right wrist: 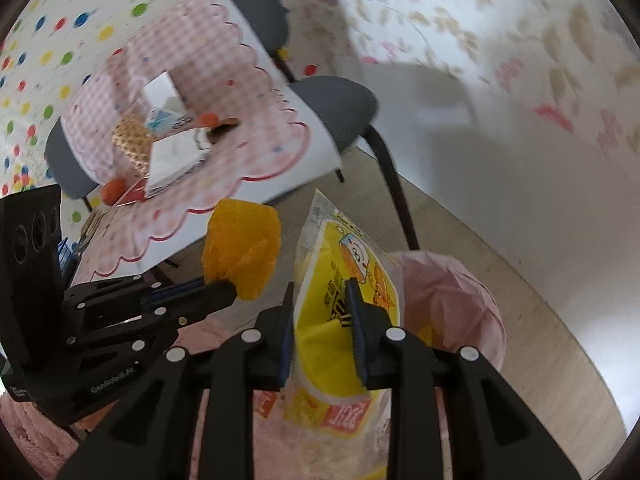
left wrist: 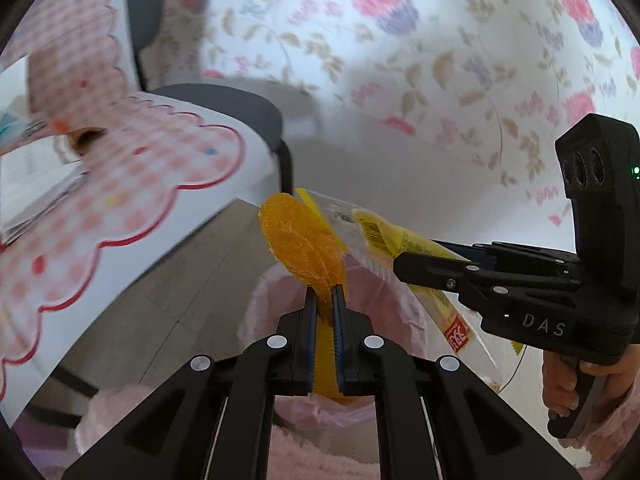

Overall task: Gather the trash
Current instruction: 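Carry the orange peel and yellow wrapper to the pink bin and release both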

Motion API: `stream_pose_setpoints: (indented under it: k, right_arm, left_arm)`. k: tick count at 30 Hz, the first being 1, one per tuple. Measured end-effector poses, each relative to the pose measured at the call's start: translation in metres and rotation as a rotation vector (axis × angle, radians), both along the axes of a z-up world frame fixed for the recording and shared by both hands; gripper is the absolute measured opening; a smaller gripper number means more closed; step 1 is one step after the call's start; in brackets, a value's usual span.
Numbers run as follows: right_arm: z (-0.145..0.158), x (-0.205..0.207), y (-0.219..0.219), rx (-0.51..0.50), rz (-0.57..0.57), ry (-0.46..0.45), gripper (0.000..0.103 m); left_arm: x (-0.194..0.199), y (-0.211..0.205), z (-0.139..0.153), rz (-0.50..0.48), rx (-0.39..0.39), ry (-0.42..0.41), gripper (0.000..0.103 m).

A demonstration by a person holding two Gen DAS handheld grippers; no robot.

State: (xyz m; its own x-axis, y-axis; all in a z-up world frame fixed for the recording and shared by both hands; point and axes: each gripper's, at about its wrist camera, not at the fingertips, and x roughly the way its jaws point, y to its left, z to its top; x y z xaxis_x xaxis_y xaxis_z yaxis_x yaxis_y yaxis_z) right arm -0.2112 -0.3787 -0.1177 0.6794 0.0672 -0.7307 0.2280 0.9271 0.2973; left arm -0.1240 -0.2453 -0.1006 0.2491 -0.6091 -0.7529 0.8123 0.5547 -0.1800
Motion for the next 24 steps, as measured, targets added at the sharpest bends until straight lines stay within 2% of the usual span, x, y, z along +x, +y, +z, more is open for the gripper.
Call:
stream_pose_setpoints:
  k: [5, 7, 9, 11, 19, 24]
  right_arm:
    - [-0.017, -0.003, -0.023, 0.042, -0.048, 0.016, 0.026]
    - [-0.023, -0.003, -0.03, 0.06, -0.064, 0.024, 0.029]
    - [-0.028, -0.003, -0.035, 0.073, -0.08, 0.033, 0.035]
    - [-0.034, -0.002, -0.041, 0.076, -0.097, 0.041, 0.039]
    - [-0.044, 0.002, -0.05, 0.099, -0.122, 0.068, 0.041]
    - [-0.037, 0.004, -0.045, 0.108, -0.112, 0.063, 0.056]
  left_arm:
    - [0.006, -0.023, -0.013, -0.036, 0.033, 0.024, 0.012]
    - [0.009, -0.03, -0.019, -0.046, 0.056, 0.035, 0.02]
    - [0.01, -0.035, -0.022, -0.047, 0.071, 0.03, 0.035]
    - [0.011, -0.036, -0.023, -0.044, 0.077, 0.03, 0.041]
    - [0.022, -0.02, -0.016, 0.01, 0.058, 0.036, 0.042]
    - [0.029, 0.004, 0.002, 0.076, 0.028, -0.009, 0.046]
